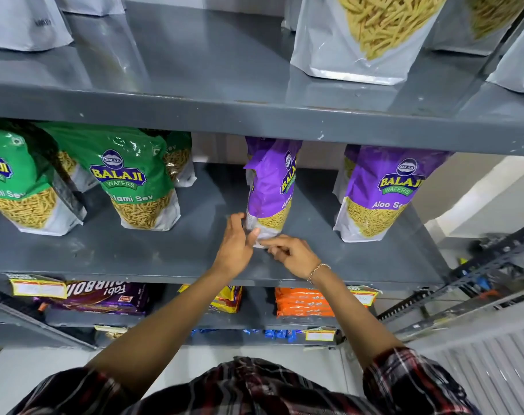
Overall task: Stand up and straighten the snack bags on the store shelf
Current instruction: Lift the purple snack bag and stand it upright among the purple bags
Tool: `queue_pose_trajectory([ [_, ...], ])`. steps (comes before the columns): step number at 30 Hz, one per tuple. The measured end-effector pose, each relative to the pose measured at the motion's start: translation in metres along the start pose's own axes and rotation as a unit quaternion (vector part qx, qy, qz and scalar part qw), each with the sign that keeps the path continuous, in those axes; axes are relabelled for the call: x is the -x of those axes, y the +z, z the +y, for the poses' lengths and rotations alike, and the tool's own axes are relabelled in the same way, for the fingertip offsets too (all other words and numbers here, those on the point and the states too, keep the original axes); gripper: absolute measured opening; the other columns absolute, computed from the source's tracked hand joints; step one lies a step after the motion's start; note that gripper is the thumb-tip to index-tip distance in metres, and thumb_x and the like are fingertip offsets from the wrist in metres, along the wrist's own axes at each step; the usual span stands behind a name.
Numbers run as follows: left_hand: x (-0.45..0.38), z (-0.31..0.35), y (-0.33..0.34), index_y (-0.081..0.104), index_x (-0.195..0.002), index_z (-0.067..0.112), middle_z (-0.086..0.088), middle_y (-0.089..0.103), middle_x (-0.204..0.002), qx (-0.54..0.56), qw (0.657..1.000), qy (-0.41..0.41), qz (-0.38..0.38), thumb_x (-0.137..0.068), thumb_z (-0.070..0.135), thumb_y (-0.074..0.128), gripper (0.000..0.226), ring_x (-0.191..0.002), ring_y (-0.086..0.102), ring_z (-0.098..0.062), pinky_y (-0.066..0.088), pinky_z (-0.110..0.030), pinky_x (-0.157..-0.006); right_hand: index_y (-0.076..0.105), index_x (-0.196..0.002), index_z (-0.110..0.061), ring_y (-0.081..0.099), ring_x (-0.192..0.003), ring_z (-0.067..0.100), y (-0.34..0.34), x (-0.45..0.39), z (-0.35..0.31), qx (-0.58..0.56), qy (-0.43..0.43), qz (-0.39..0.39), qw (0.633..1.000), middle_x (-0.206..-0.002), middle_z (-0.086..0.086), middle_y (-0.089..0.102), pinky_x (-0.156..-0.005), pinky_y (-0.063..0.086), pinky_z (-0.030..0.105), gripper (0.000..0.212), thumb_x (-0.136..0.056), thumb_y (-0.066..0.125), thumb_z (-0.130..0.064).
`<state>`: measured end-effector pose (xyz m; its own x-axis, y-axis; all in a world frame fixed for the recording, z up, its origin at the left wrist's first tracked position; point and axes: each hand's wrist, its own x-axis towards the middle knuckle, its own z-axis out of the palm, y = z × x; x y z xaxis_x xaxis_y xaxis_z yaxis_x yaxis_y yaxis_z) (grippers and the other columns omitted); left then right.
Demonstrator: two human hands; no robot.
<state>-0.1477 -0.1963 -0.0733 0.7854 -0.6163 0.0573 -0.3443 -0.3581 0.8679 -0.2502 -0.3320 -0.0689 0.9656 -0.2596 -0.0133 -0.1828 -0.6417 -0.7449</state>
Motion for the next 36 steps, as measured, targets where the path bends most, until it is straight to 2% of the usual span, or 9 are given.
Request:
queue_pose_trajectory([
  [2, -0.006, -0.001, -0.008, 0.039, -0.12, 0.008, -0.014, 0.056, -0.118, 0.008, 1.0, -0.015, -0.013, -0.096, 0.025, 0.047, 0.03, -0.105, 0.057, -0.027, 0.044, -0.034, -0.085, 0.072, -0.091, -0.013, 0.059, -0.078, 0.013, -0.013, -0.009, 0.012, -0.022, 0.017, 0.133, 0.991, -0.092, 0.008, 0.07, -0.079, 0.047, 0.021, 0.02, -0.084, 0.057, 0.0],
  [4, -0.014, -0.002, -0.019, 0.041, -0.119, 0.008, -0.01, 0.061, -0.111, 0.005, 0.999, -0.035, -0.039, -0.097, 0.023, 0.045, 0.027, -0.098, 0.058, -0.027, 0.043, -0.033, -0.081, 0.067, -0.095, -0.008, 0.057, -0.074, 0.018, -0.031, -0.017, 0.025, -0.072, 0.072, 0.2, 0.975, -0.091, 0.009, 0.065, -0.077, 0.047, 0.032, 0.017, -0.083, 0.059, 0.001],
  [8, -0.042, -0.018, -0.037, 0.051, -0.124, 0.029, -0.001, 0.061, -0.126, 0.044, 0.993, -0.052, -0.096, -0.093, 0.032, 0.044, 0.032, -0.117, 0.057, -0.024, 0.042, -0.041, -0.105, 0.035, -0.134, -0.005, 0.05, -0.105, 0.019, -0.055, -0.03, 0.029, -0.136, 0.131, 0.065, 0.98, -0.124, 0.008, 0.048, -0.09, 0.042, 0.03, 0.064, -0.078, 0.064, 0.006],
  [12, -0.077, -0.053, -0.034, 0.055, -0.111, 0.038, -0.007, 0.062, -0.127, 0.046, 0.989, -0.07, -0.12, -0.083, 0.046, 0.04, 0.032, -0.122, 0.056, -0.03, 0.041, -0.053, -0.107, 0.039, -0.13, -0.007, 0.051, -0.109, 0.016, -0.055, -0.038, 0.028, -0.148, 0.129, -0.027, 0.98, -0.118, 0.006, 0.055, -0.1, 0.041, 0.033, 0.062, -0.075, 0.064, 0.012],
  [21, -0.084, -0.049, -0.022, 0.052, -0.113, 0.034, -0.008, 0.064, -0.124, 0.034, 0.992, -0.074, -0.093, -0.085, 0.053, 0.032, 0.039, -0.114, 0.059, -0.03, 0.048, -0.052, -0.099, 0.045, -0.128, -0.003, 0.054, -0.11, 0.018, -0.038, -0.028, 0.031, -0.18, 0.121, 0.021, 0.976, -0.126, 0.01, 0.056, -0.102, 0.04, 0.031, 0.048, -0.083, 0.055, 0.01],
  [23, -0.069, -0.025, -0.03, 0.051, -0.122, 0.031, -0.005, 0.062, -0.125, 0.062, 0.991, -0.076, -0.097, -0.092, 0.03, 0.042, 0.031, -0.117, 0.058, -0.026, 0.046, -0.047, -0.102, 0.043, -0.129, -0.008, 0.055, -0.114, 0.018, -0.037, -0.025, 0.031, -0.2, 0.13, -0.005, 0.971, -0.124, 0.005, 0.056, -0.104, 0.04, 0.033, 0.055, -0.08, 0.059, 0.01],
  [26, -0.058, -0.016, -0.034, 0.037, -0.136, 0.024, -0.001, 0.06, -0.124, 0.091, 0.978, -0.082, -0.167, -0.082, -0.007, 0.058, 0.066, -0.118, 0.056, -0.018, 0.047, -0.032, -0.098, 0.039, -0.129, -0.016, 0.054, -0.114, 0.014, -0.034, -0.025, 0.026, -0.214, 0.139, -0.039, 0.966, -0.123, -0.001, 0.056, -0.099, 0.042, 0.028, 0.068, -0.072, 0.073, 0.0],
  [30, -0.05, -0.017, -0.03, 0.024, -0.139, 0.025, 0.01, 0.054, -0.123, 0.095, 0.974, -0.068, -0.195, -0.069, -0.002, 0.078, 0.093, -0.113, 0.053, -0.002, 0.049, -0.015, -0.087, 0.042, -0.122, -0.019, 0.055, -0.116, 0.022, -0.024, -0.027, 0.024, -0.21, 0.146, 0.019, 0.967, -0.126, 0.006, 0.057, -0.101, 0.047, 0.039, 0.068, -0.066, 0.08, -0.007],
  [36, -0.038, -0.017, -0.017, 0.037, -0.134, 0.018, 0.002, 0.06, -0.12, 0.095, 0.989, -0.059, -0.093, -0.061, 0.008, 0.086, 0.088, -0.11, 0.057, -0.014, 0.049, -0.028, -0.093, 0.041, -0.125, -0.012, 0.055, -0.117, 0.023, -0.025, -0.021, 0.023, -0.218, 0.146, 0.034, 0.964, -0.13, 0.011, 0.056, -0.1, 0.047, 0.038, 0.066, -0.07, 0.075, 0.0],
])
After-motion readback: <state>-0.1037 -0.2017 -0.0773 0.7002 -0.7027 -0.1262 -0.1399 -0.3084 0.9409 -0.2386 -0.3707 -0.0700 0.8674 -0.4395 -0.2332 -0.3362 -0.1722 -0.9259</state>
